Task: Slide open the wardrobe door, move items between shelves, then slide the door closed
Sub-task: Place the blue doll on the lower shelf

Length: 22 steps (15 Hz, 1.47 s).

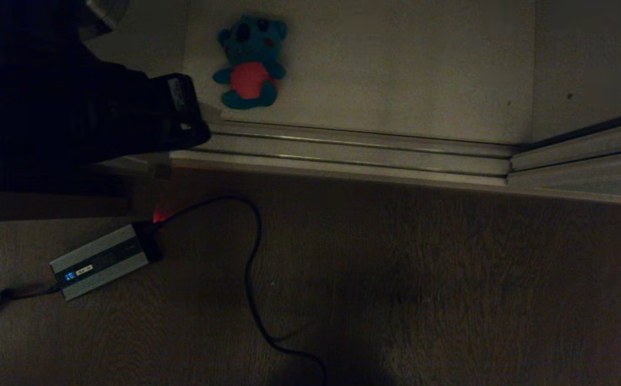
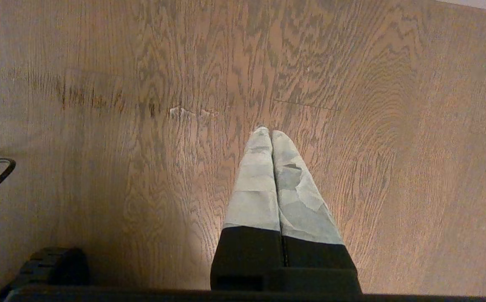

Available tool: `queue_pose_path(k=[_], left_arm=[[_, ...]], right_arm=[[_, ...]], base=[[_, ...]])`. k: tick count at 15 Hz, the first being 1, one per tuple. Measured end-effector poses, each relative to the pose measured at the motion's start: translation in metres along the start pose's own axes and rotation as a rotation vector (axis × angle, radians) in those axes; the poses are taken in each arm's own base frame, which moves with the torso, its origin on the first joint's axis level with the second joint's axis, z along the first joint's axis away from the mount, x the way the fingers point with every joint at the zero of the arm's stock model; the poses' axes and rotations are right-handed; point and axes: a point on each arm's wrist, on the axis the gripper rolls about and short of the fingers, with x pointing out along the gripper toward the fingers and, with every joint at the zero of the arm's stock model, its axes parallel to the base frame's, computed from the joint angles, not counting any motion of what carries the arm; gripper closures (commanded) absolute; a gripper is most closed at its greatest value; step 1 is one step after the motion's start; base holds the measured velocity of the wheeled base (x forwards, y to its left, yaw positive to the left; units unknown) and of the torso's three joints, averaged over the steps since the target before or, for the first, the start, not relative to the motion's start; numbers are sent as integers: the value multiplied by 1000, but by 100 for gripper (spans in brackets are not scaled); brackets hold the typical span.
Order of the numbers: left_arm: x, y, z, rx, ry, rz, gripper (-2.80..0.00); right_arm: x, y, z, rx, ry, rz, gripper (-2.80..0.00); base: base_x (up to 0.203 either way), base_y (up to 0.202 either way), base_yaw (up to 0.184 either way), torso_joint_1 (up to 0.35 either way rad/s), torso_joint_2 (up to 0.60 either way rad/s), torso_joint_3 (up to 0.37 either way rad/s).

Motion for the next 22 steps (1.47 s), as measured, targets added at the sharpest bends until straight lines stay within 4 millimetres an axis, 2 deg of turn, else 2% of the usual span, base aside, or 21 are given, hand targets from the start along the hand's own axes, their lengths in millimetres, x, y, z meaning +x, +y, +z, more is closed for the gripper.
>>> queue_pose_path(k=[3, 6, 10, 16, 22], left_arm=[[-26, 7, -12, 13, 102, 8, 0], [-55, 14, -31, 32, 241, -58, 0], [-88, 23, -40, 16, 300, -96, 0], [-104, 29, -49, 18, 348, -102, 0], [-105, 29, -54, 15, 373, -116, 0]], right_arm=[[0, 0, 0, 0, 0, 0, 0], [0, 0, 0, 0, 0, 0, 0], [0, 0, 0, 0, 0, 0, 0], [0, 0, 0, 0, -1, 0, 0], [0, 0, 0, 0, -1, 0, 0]], base=[[0, 0, 0, 0, 0, 0], [0, 0, 0, 2, 0, 54], [0, 0, 0, 2, 1, 180], [0, 0, 0, 1, 5, 201], [0, 0, 0, 0, 4, 204]])
